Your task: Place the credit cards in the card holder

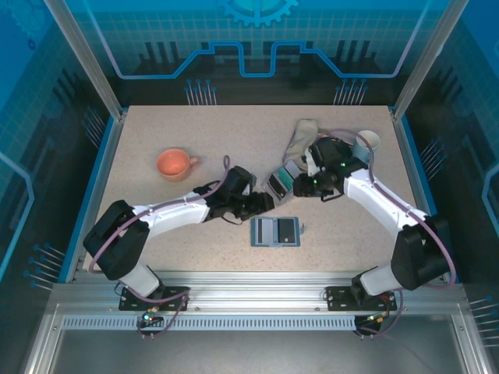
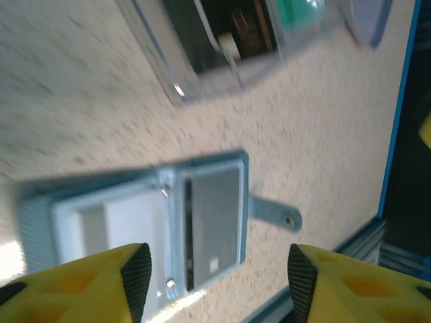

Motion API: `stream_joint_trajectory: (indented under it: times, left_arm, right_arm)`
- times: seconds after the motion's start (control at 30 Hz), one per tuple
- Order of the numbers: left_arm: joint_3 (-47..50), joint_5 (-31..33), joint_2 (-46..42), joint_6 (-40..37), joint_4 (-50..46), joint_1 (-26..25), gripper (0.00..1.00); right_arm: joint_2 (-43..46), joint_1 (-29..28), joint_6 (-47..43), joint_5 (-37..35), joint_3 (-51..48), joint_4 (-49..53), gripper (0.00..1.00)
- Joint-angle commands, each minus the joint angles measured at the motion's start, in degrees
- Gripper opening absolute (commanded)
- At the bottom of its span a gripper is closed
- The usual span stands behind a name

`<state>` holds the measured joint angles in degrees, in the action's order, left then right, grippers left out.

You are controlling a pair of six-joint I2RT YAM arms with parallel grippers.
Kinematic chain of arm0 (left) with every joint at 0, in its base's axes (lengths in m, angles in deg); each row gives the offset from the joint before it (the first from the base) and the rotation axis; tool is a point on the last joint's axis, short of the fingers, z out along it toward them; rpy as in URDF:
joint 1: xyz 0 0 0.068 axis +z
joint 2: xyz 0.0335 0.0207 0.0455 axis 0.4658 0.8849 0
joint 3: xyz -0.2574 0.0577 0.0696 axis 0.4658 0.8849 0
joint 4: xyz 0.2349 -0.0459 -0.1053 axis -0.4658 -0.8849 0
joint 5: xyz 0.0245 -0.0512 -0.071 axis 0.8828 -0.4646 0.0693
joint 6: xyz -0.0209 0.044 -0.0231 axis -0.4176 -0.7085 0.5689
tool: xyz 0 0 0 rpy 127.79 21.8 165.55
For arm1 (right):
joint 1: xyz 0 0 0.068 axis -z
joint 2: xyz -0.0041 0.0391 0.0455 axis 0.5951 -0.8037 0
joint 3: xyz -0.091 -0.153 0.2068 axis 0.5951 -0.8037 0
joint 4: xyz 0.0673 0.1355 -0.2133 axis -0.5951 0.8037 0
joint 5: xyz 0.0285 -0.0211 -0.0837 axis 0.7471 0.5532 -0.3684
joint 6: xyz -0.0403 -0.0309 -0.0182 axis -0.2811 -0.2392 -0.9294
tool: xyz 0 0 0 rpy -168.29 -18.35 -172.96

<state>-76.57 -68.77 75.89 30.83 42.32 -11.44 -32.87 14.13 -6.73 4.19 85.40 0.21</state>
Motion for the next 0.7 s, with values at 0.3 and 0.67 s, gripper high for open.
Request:
stream_joint_trajectory:
  times: [0.3, 0.67]
  left_arm:
    - [-17.3, -8.0, 16.3, 4.7, -5.0, 10.0, 0.65]
    - [-24.0, -9.6, 26.1, 8.9, -4.6, 10.1, 0.59]
  right_arm:
    - [-19.9, -5.5, -15.1, -14.3, 19.9, 5.7, 0.33]
    - [-26.7, -6.6, -17.3, -16.6, 24.5, 6.7, 0.37]
